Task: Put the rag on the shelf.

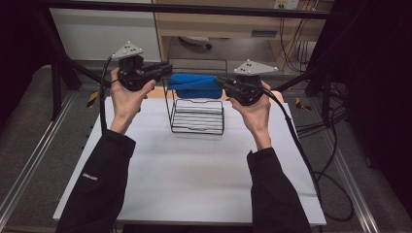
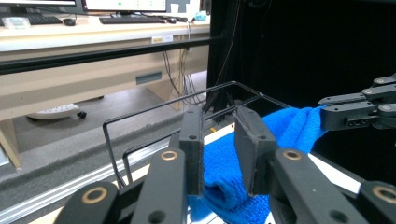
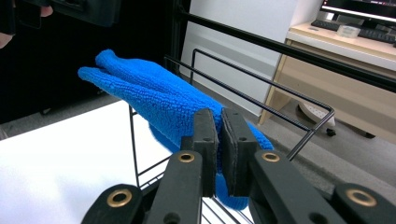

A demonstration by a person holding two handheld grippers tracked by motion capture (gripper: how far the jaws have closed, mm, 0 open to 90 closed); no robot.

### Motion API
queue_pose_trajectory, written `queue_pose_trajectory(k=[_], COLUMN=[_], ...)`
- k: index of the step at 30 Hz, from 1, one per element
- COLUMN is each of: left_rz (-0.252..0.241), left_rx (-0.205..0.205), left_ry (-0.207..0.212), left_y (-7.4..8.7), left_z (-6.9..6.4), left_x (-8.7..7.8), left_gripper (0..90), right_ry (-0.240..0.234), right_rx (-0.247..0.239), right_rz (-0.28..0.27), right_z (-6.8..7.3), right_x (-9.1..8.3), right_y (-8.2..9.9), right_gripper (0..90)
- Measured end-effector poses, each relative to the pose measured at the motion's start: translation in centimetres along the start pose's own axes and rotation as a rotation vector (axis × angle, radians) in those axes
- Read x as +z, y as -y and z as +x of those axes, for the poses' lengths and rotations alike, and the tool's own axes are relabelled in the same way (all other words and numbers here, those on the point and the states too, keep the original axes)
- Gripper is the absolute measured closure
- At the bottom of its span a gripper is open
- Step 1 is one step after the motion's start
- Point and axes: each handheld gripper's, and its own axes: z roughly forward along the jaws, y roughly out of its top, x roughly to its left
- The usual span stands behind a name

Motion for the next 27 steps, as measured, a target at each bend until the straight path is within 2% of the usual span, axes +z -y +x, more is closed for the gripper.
queue_pose_trajectory(k=[2,6,8,13,18,24,27], left_rz=[0.030,0.116,0.134,0.185,0.200,0.208,0.214], left_rx=[0.001,0.038,0.036,0.048,0.052,0.059,0.071], left_ry=[0.021,0.031,0.046,0.047,0.045,0.036,0.032], left_y=[0.2,0.9,1.3,2.3,3.0,3.9,4.1], left_z=[-0.3,-0.8,-0.8,-0.6,-0.5,-0.4,-0.4], left_x=[0.5,1.3,1.5,1.8,2.1,2.5,2.6], left_gripper=[78.2,85.0,88.2,90.0,90.0,90.0,90.0], right_ry=[-0.001,-0.005,-0.008,-0.015,-0.021,-0.022,-0.027], right_rx=[-0.005,-0.011,-0.013,-0.015,-0.003,0.027,0.037], right_rz=[0.001,0.010,0.017,0.034,0.043,-0.011,-0.011], right_z=[0.1,0.1,0.1,0.1,0.1,0.3,0.3], right_x=[0.0,0.0,0.1,0.1,0.1,0.0,0.3], right_y=[0.1,0.3,0.4,0.7,0.7,0.4,0.5], right_gripper=[85.4,84.9,84.5,82.3,76.4,62.8,63.2])
